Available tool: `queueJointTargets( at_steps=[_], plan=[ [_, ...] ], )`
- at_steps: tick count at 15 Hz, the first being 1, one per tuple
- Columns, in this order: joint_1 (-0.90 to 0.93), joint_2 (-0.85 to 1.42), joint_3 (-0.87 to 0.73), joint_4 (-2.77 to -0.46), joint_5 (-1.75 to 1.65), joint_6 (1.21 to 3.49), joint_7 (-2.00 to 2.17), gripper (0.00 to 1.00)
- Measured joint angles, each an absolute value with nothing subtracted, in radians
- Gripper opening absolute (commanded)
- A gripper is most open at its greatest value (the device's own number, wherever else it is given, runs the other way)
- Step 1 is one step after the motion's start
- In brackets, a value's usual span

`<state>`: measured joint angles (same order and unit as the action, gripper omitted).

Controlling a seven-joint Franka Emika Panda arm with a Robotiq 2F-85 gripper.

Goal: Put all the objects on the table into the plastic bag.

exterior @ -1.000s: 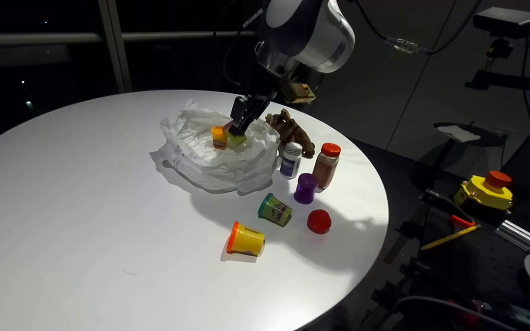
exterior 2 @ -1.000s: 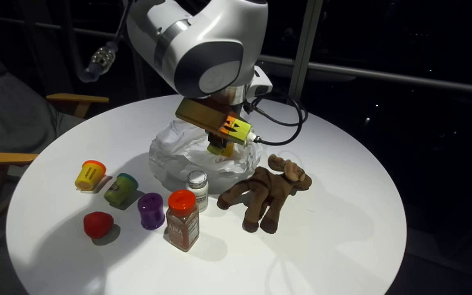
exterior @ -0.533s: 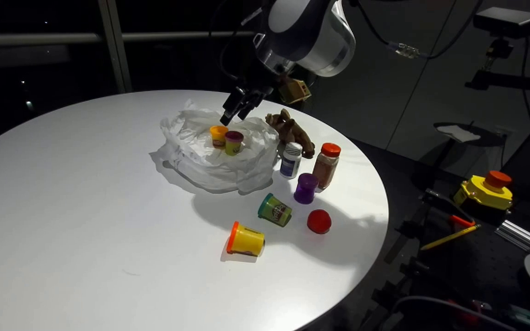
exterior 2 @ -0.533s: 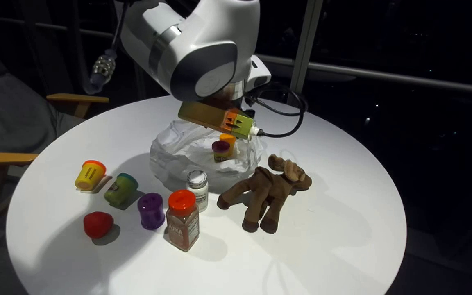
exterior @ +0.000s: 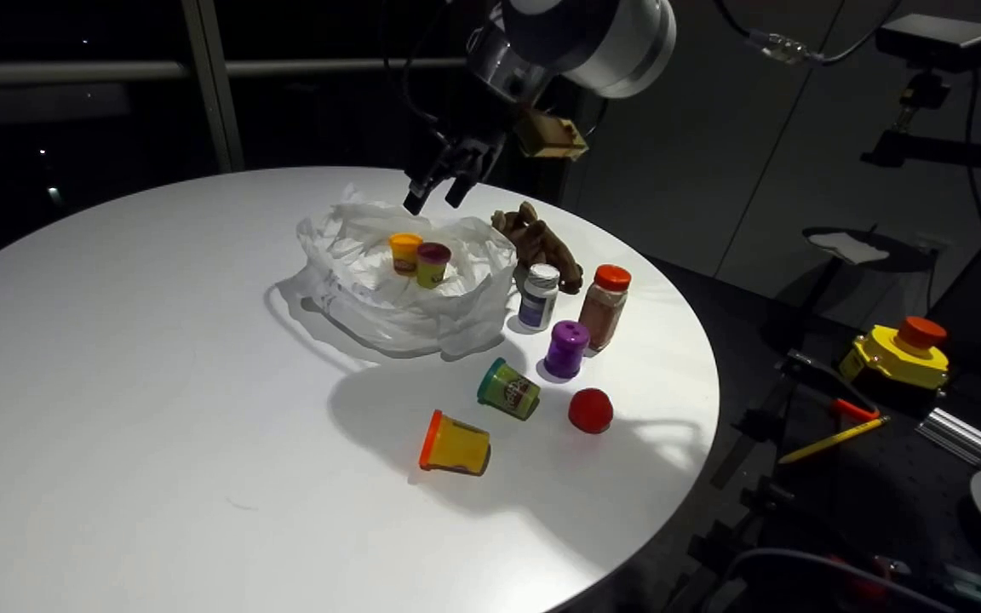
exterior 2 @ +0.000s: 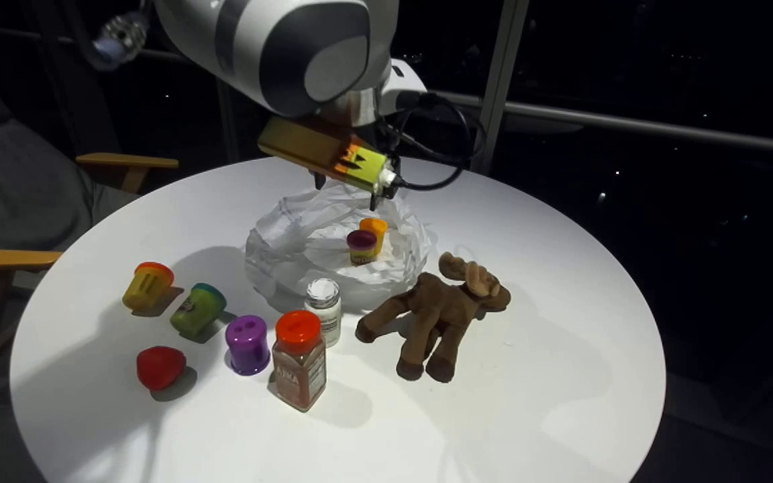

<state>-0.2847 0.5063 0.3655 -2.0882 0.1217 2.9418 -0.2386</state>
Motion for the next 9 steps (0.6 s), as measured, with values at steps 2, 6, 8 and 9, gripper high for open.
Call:
queueJointTargets(
  at_steps=[2,6,8,9],
  plan=[
    [-0.169,0.408,0.275,-2.104,0.122,2.828,-0.092,1.0],
    [0.022,0.289,0.147,-2.1,0.092,2.544,0.15,1.0],
    [0.068,0.285,0.124,-2.099,0.084,2.452,0.225,1.0],
    [0.083,0.293,0.116,-2.1,0.082,2.414,0.251,1.0]
  ],
)
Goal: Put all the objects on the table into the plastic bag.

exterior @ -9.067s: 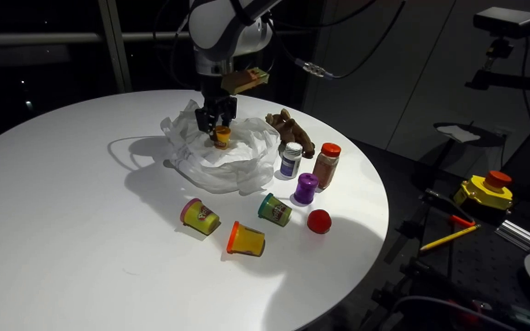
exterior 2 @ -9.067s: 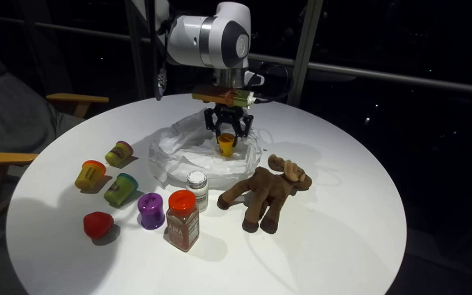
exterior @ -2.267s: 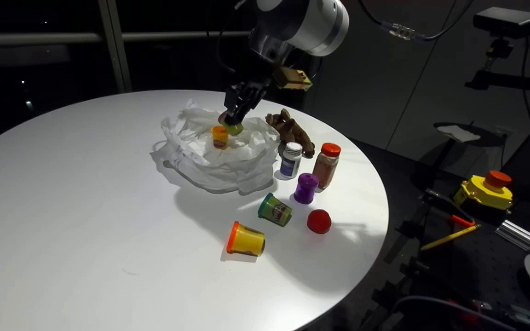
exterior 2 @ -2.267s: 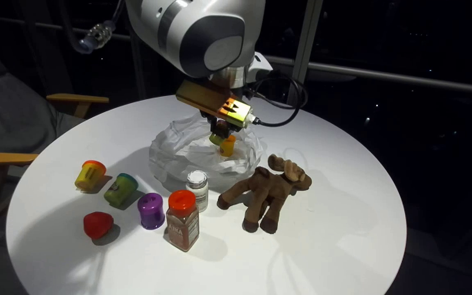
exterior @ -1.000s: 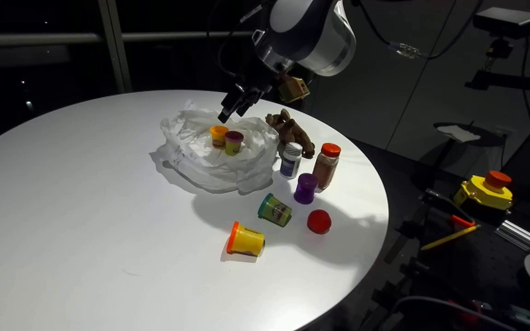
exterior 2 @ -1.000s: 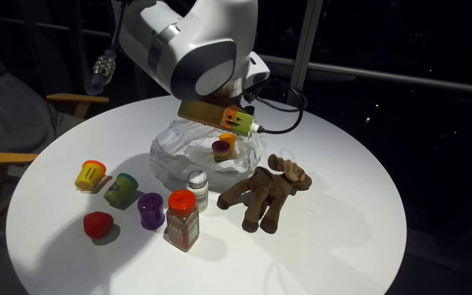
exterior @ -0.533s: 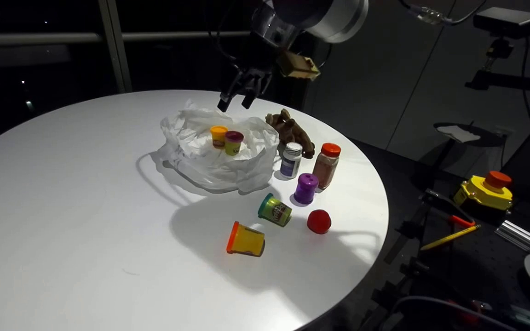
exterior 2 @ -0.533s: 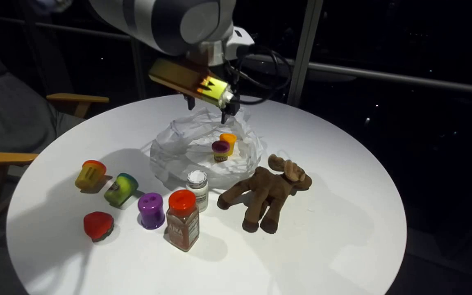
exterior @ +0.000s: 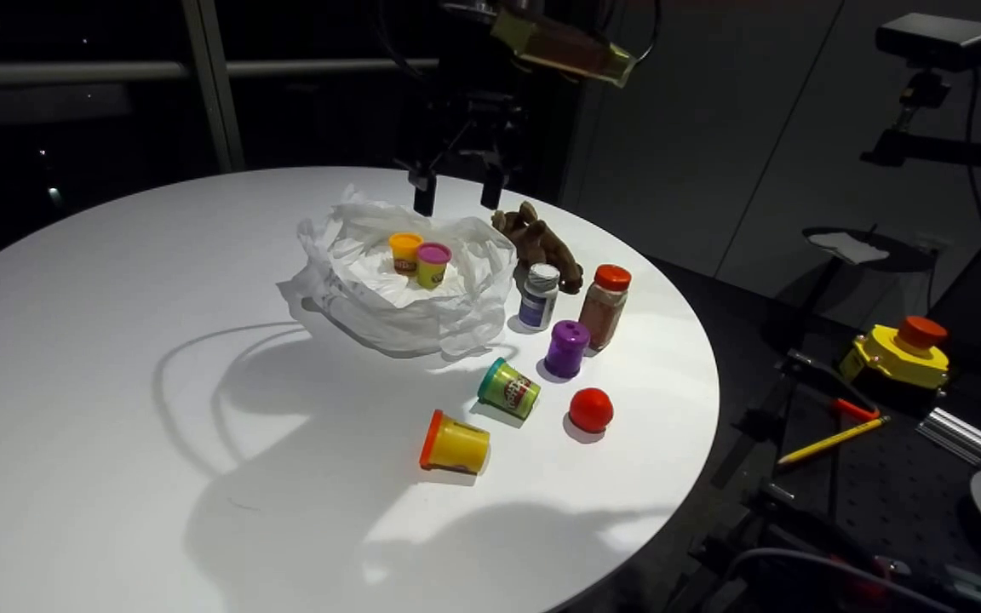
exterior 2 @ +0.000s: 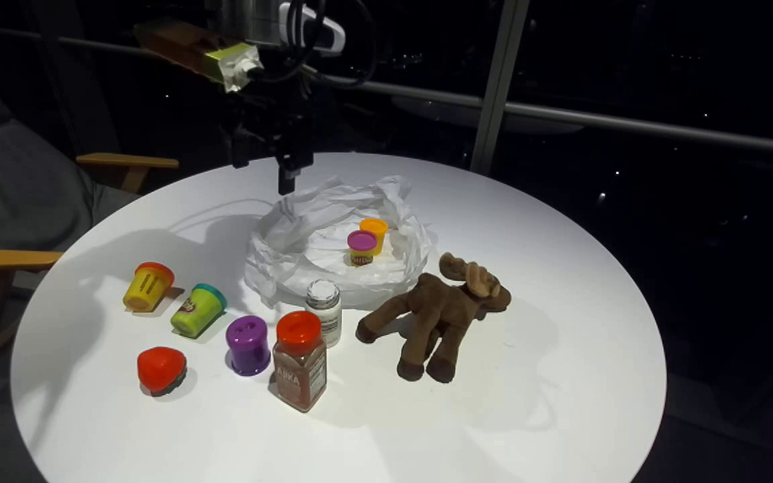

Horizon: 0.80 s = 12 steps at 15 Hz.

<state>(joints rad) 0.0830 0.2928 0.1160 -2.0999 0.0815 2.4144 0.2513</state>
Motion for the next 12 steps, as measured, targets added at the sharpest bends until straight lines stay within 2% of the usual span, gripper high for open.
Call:
queueJointTargets(
  at_steps=[6,12],
  plan=[
    [0.123,0.391,0.092,-2.101,0.054,2.223,0.292,1.0],
    [0.145,0.457,0.101,-2.102,0.021,2.145,0.184,1.0]
  ],
)
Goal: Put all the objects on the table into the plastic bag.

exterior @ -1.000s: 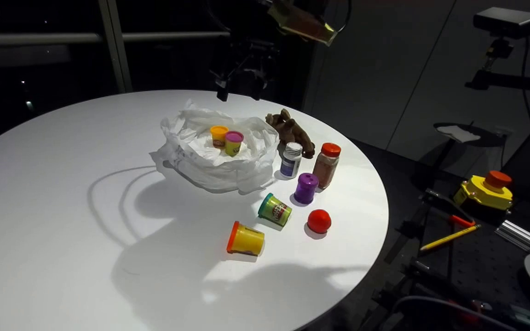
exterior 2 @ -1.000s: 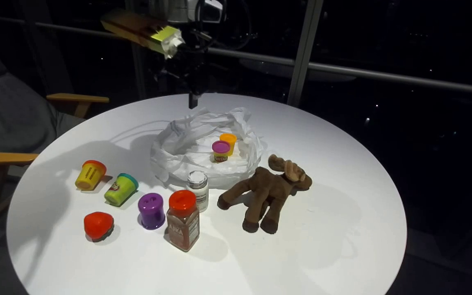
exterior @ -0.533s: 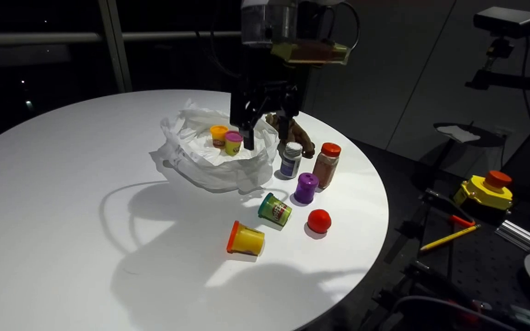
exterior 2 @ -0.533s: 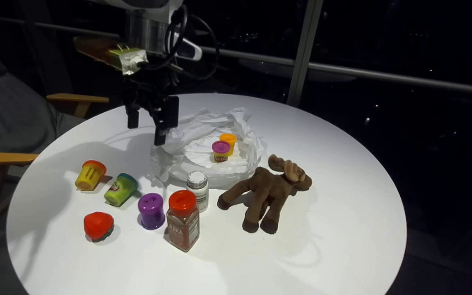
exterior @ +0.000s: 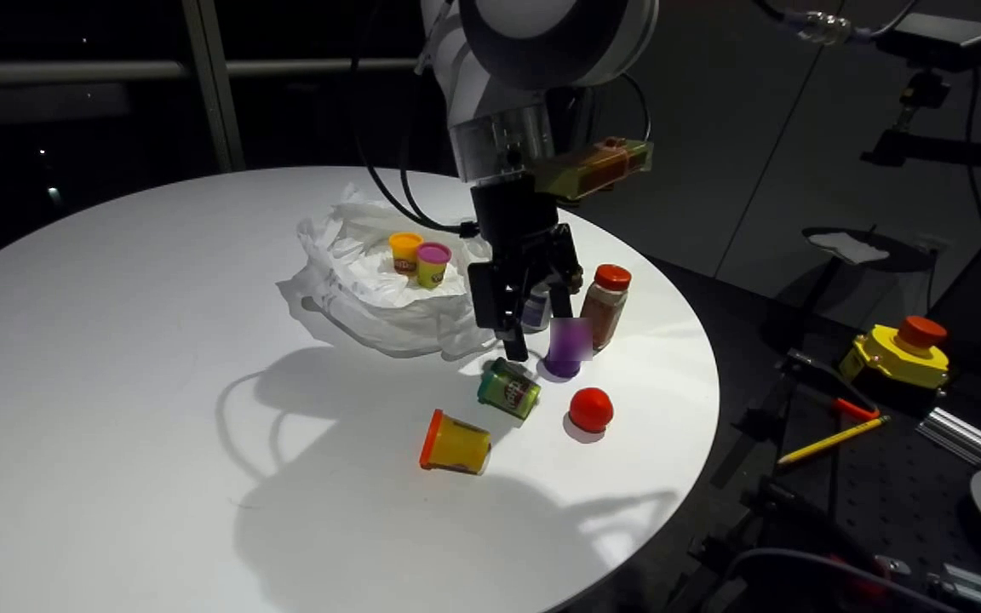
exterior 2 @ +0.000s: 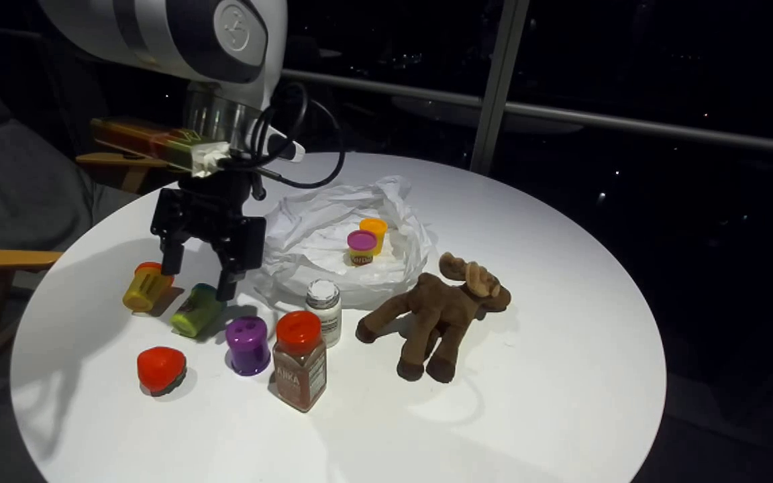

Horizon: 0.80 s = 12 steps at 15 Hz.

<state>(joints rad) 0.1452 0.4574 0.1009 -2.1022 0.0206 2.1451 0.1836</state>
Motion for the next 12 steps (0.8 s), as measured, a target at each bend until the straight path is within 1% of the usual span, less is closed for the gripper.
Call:
queueJointTargets(
  at_steps=[5,12],
  plan=[
    [0.15,0.469,0.117,-2.115,-0.002,2.158,0.02,1.0],
    [0.147,0.479,0.118,-2.206,-0.053,2.458,-0.12,1.0]
  ],
)
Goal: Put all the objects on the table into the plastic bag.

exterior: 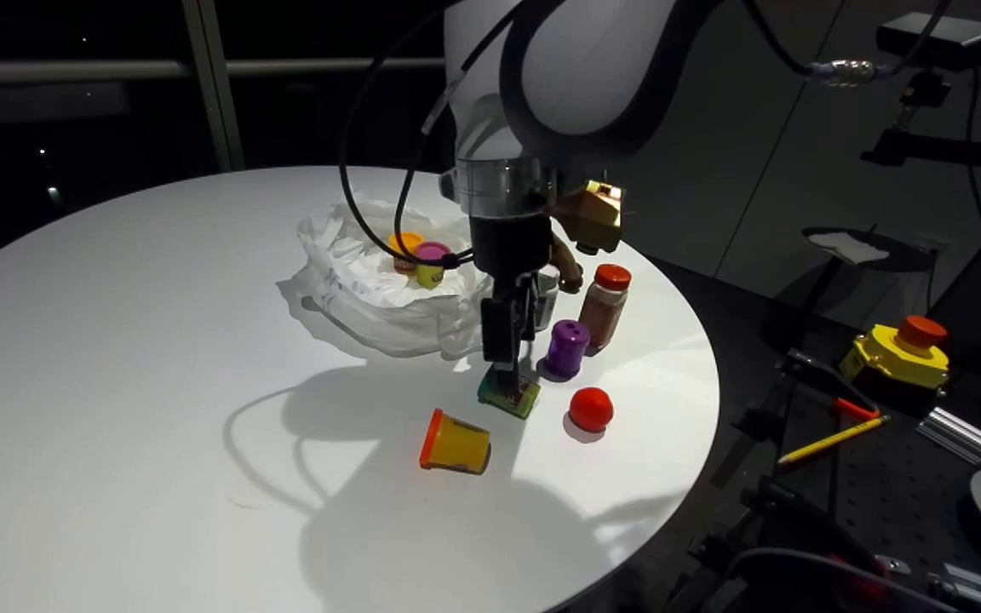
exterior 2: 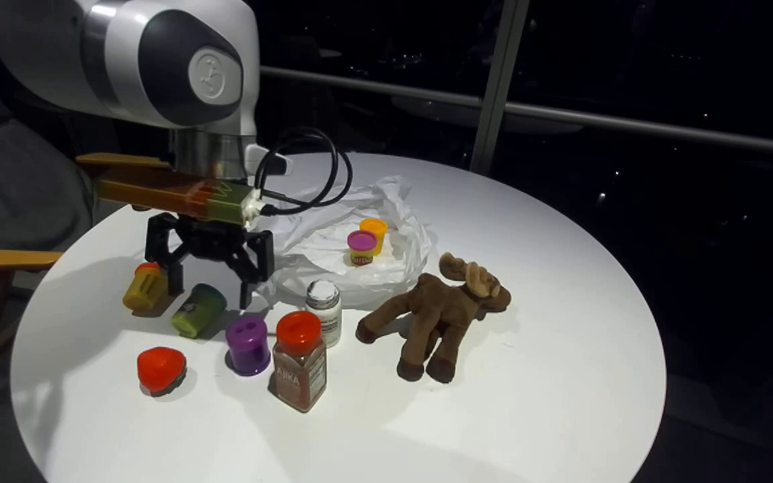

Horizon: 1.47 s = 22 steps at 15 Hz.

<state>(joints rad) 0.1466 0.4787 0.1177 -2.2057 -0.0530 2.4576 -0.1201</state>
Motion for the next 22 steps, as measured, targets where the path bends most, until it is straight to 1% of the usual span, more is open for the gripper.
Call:
queueJointTargets(
  at_steps=[2,3,4,10,11,17,22],
  plan=[
    [0.145,0.487,0.119,-2.222,-0.053,2.502,-0.147,1.0],
    [0.144,0.491,0.12,-2.227,-0.053,2.516,-0.157,0.75],
    [0.142,0.495,0.121,-2.231,-0.053,2.529,-0.165,0.74],
    [0.121,0.506,0.136,-2.24,-0.053,2.58,-0.213,0.27],
    [0.116,0.506,0.139,-2.241,-0.053,2.583,-0.219,0.2],
    [0.078,0.485,0.183,-2.242,-0.026,2.567,-0.236,0.2],
    [0.072,0.355,0.221,-2.237,0.056,2.542,-0.236,0.2]
  ],
)
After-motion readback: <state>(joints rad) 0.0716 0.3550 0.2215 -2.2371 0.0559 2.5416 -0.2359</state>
